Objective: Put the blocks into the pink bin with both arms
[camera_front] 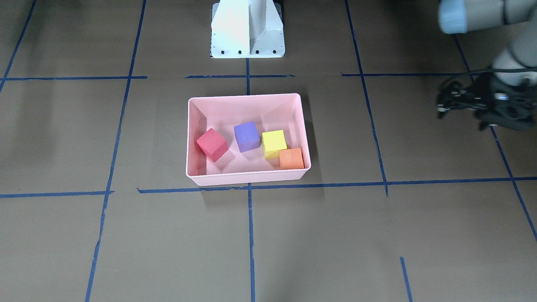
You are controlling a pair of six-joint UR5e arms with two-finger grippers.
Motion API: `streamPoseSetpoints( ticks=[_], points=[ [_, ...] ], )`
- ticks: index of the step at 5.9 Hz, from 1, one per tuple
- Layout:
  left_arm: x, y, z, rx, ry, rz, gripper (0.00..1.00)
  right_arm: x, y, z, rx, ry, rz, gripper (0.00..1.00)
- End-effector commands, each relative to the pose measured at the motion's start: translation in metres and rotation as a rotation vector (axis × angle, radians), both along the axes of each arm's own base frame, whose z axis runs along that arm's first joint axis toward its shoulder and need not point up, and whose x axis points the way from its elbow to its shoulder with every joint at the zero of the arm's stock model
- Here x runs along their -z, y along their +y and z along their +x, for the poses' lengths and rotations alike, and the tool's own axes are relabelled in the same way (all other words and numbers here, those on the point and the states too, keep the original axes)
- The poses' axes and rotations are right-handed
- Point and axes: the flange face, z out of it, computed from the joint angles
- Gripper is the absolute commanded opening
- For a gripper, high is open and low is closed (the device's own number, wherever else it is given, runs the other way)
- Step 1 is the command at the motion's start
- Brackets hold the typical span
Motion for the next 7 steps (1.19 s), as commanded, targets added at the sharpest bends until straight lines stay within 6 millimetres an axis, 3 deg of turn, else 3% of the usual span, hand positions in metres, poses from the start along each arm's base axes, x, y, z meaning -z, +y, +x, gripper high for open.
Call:
streamPoseSetpoints(
  ticks=[1,2,3,4,7],
  points=[
    [-0.116,0.041,-0.113,0.026,-0.005,-0.077,1.00,-0.005,-0.005,0.001,-0.062,0.001,-0.013,1.00],
    [-0.156,0.065,-0.148,0.083,-0.006,-0.150,1.00,-0.006,-0.006,0.001,-0.063,0.000,-0.015,1.00],
    [-0.188,0.096,-0.154,0.099,0.031,-0.207,1.00,-0.007,-0.006,0.001,-0.063,0.000,-0.016,1.00],
    [-0.211,0.112,-0.154,0.101,0.034,-0.216,1.00,-0.006,-0.006,0.001,-0.064,-0.002,-0.016,1.00],
    [-0.221,0.114,-0.154,0.108,0.029,-0.220,1.00,-0.007,-0.005,0.000,-0.063,-0.003,-0.016,1.00]
  ],
)
